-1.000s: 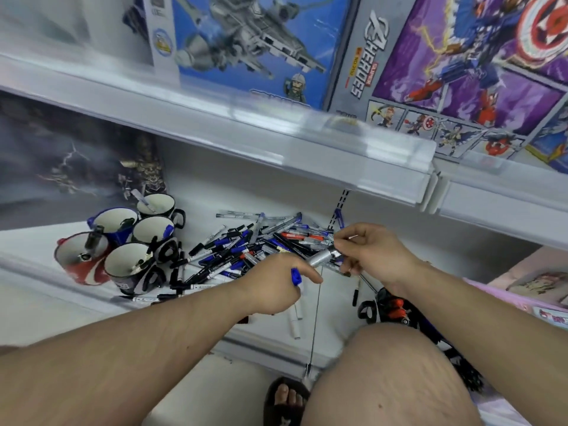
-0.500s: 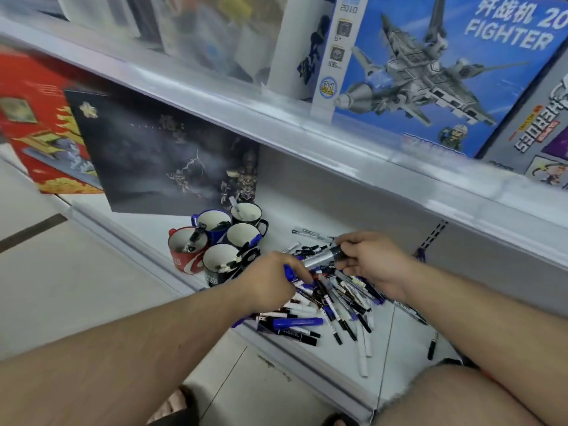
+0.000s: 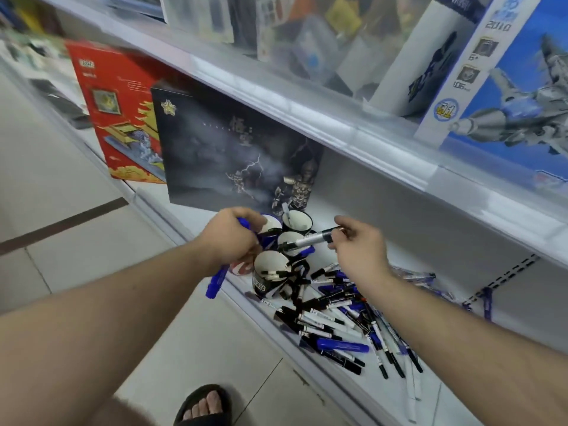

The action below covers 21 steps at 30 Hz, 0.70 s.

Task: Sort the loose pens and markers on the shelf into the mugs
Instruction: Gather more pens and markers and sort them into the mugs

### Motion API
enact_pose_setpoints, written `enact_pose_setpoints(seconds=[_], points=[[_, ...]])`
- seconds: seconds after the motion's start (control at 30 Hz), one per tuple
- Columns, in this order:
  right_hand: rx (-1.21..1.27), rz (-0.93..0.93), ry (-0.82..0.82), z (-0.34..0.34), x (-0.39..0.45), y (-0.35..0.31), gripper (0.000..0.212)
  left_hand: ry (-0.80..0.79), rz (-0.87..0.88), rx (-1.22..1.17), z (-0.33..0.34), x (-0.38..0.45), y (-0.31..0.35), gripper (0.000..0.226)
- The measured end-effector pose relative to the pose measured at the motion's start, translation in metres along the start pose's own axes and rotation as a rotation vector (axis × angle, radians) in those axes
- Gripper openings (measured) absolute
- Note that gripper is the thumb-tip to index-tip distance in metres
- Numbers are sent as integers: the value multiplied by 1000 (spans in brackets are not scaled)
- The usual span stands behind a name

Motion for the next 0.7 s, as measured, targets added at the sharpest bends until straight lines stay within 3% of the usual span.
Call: enact_pose_setpoints(seconds=[0.1, 0.2, 0.37, 0.53, 0.7], points=[[-106, -160, -23, 42, 9, -8, 33, 61, -19, -182, -30, 5, -3, 44], [-136, -187, -53, 83, 21, -4, 23, 30, -68, -242, -39, 5, -8, 42], [-224, -142, -99, 139, 47, 24, 16, -5, -173, -216, -41, 9, -22, 7], [-277, -87, -121, 173, 62, 60, 16, 16, -272, -462, -39, 25, -26, 48], [-473, -215, -309, 197, 57, 73, 36, -117, -301, -695, -20, 31, -20, 32]])
Point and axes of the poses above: each hand's wrist, its own x-axis towards the middle knuckle, its own z-axis out of the palm, y = z × x, the point moved 7 cm from there along x, towards the middle knuckle, and after that the axes turned 4 degrees about x, right-handed, at the moved point
